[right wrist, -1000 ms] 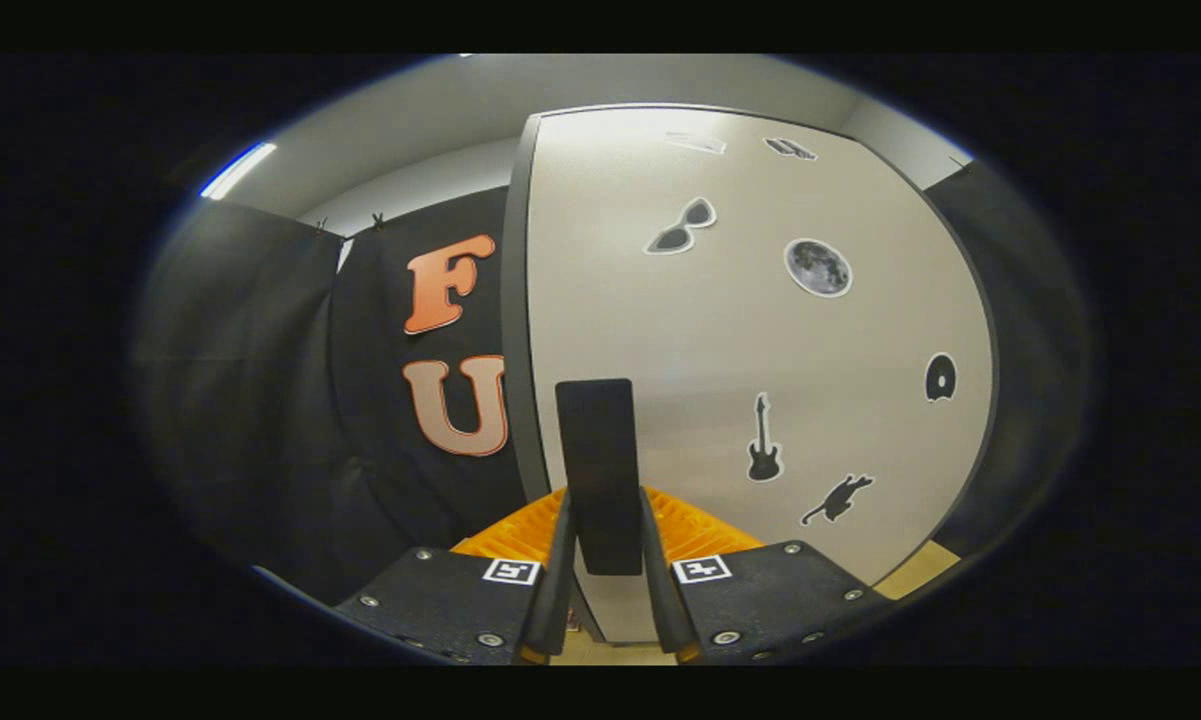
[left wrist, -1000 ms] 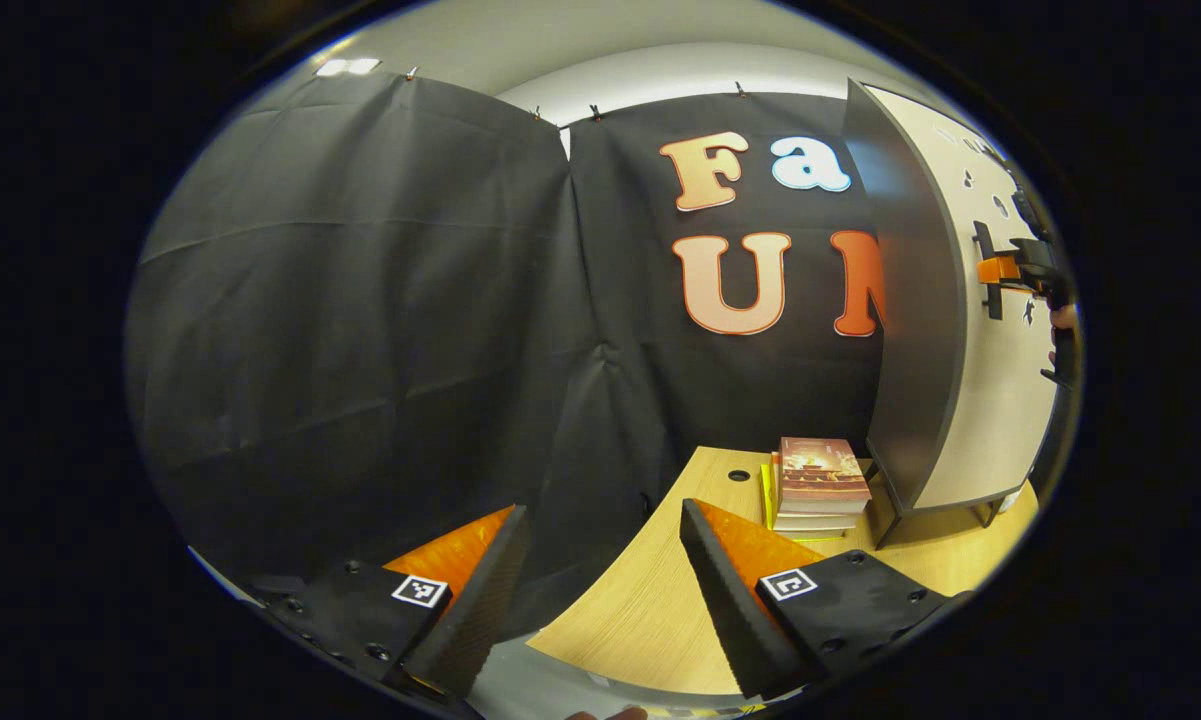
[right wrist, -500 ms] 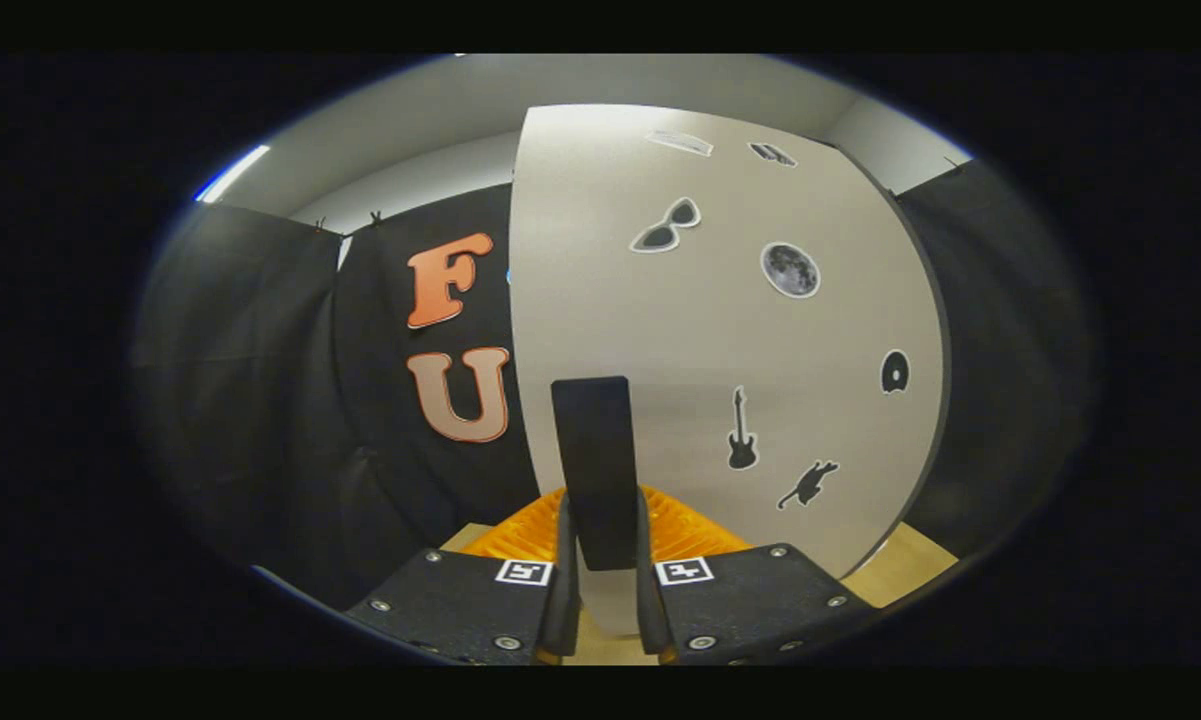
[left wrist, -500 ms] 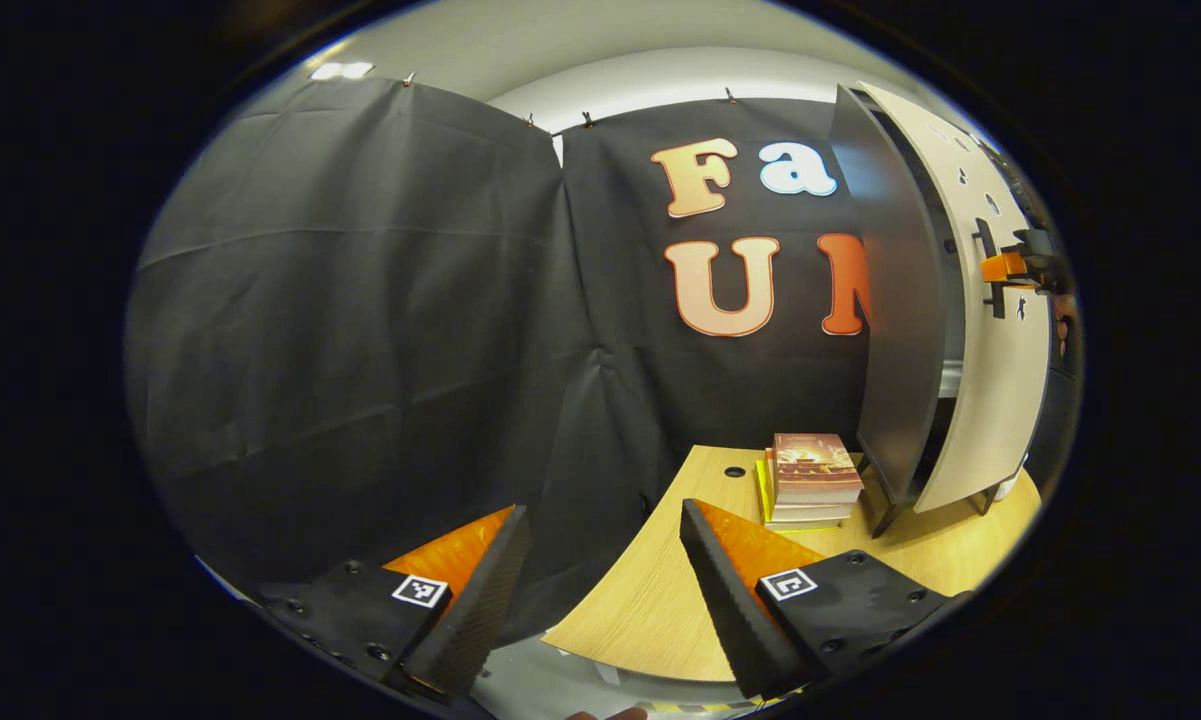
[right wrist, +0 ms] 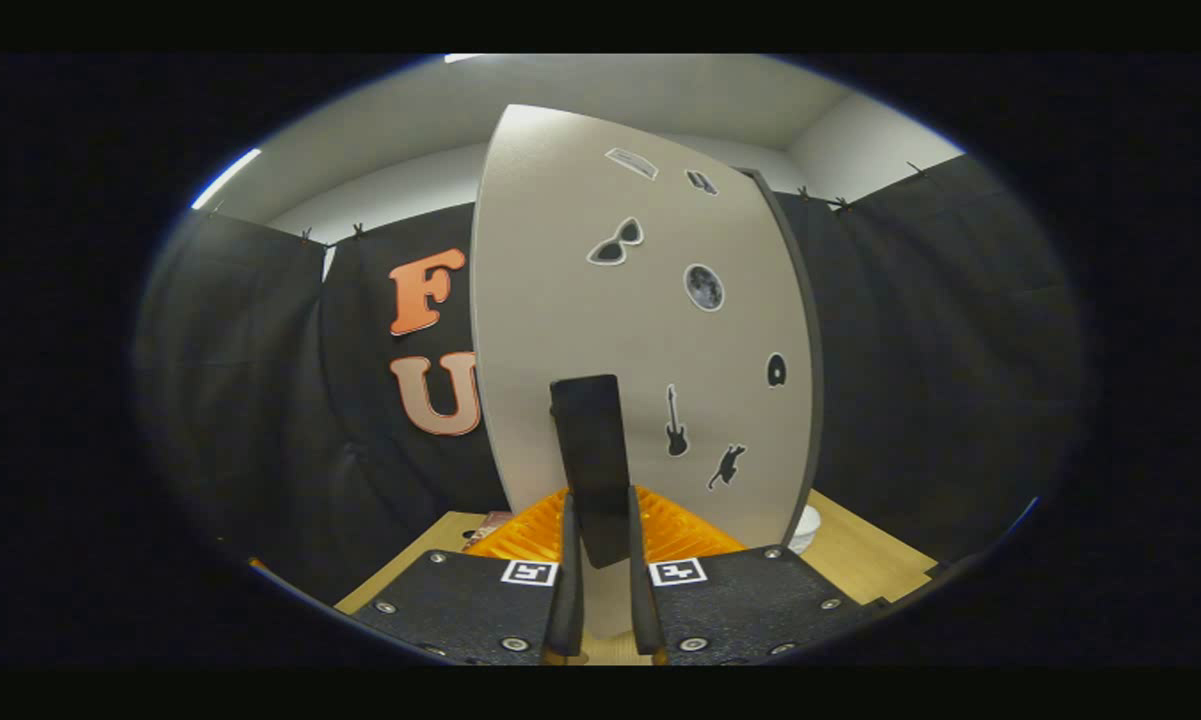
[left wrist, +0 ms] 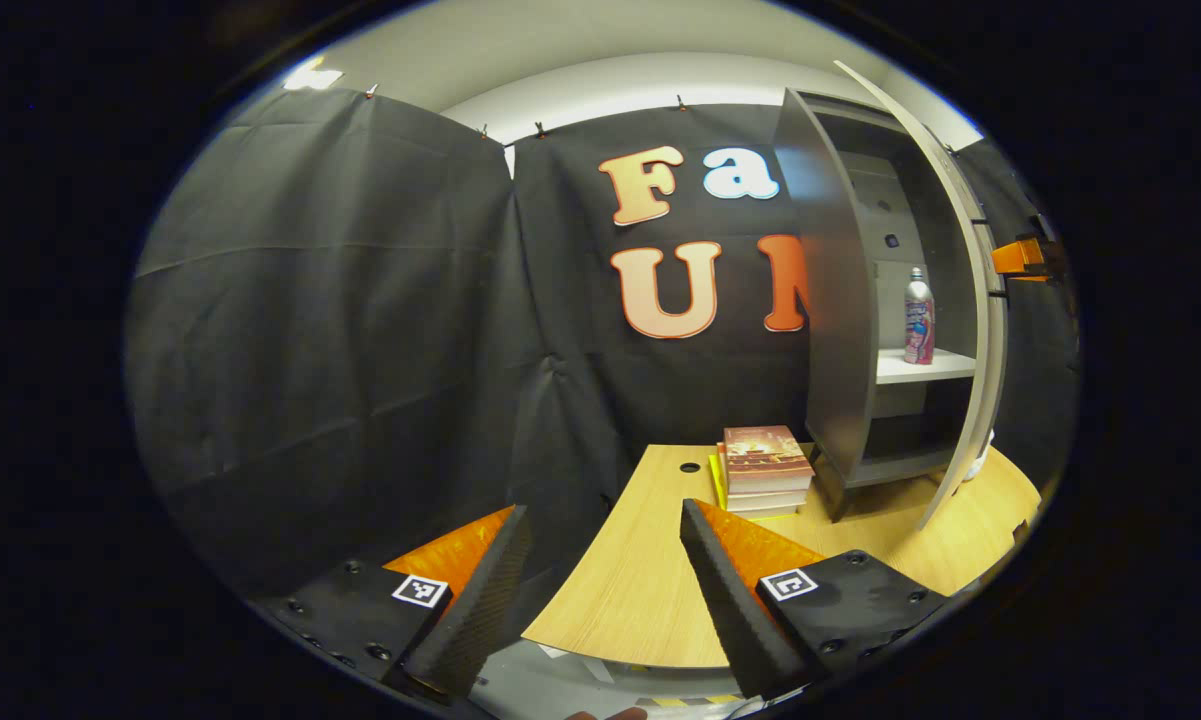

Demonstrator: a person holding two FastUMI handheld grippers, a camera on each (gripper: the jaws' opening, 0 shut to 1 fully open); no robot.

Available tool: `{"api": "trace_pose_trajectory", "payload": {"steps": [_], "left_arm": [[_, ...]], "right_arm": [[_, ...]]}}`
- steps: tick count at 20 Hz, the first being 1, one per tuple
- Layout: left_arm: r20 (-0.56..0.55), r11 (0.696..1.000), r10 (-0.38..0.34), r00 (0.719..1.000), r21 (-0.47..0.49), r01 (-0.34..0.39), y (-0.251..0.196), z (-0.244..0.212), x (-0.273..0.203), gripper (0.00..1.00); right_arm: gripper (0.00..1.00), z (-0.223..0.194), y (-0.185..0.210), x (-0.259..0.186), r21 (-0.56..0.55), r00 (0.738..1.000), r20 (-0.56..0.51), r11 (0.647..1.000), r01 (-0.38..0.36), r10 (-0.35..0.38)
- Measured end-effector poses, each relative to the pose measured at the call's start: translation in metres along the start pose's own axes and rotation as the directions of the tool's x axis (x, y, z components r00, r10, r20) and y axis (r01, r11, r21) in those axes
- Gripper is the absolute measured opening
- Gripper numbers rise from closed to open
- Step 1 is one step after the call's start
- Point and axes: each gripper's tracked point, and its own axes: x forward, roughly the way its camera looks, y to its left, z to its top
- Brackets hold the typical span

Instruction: Open the cabinet door with the right hand, grasp the bottle in the cabinet with the left hand and place it on the coaster, then close the cabinet door with the right hand.

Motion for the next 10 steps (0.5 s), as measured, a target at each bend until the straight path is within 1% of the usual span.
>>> {"api": "trace_pose_trajectory", "payload": {"steps": [1, 2, 6, 7, 8, 10], "left_arm": [[-0.001, 1.0, -0.019, 1.0, 0.001, 0.019, -0.007, -0.001, -0.003, 1.0], [-0.005, 0.999, -0.041, 0.999, 0.002, 0.041, -0.015, -0.001, -0.004, 1.0], [0.0, 0.994, -0.106, 0.994, 0.015, 0.106, -0.042, -0.005, -0.011, 0.98], [0.001, 0.993, -0.119, 0.993, 0.016, 0.119, -0.049, -0.005, -0.012, 0.94], [0.002, 0.991, -0.133, 0.991, 0.009, 0.133, -0.058, -0.004, -0.014, 0.94], [0.001, 0.988, -0.157, 0.988, 0.004, 0.157, -0.076, -0.001, -0.018, 0.96]], "right_arm": [[0.16, 0.001, -0.004, -0.001, 0.0, 1.0, 0.004, 1.0, 0.014, -0.014], [0.13, 0.001, -0.007, -0.002, 0.003, 1.0, 0.004, 1.0, 0.025, -0.025], [0.13, 0.002, -0.017, -0.009, 0.02, 0.997, 0.009, 0.997, 0.074, -0.074], [0.13, 0.001, -0.02, -0.011, 0.02, 0.996, 0.008, 0.996, 0.088, -0.088], [0.11, 0.001, -0.025, -0.013, 0.019, 0.995, 0.011, 0.995, 0.103, -0.103], [0.13, 0.003, -0.031, -0.014, 0.027, 0.992, 0.013, 0.992, 0.123, -0.123]]}}
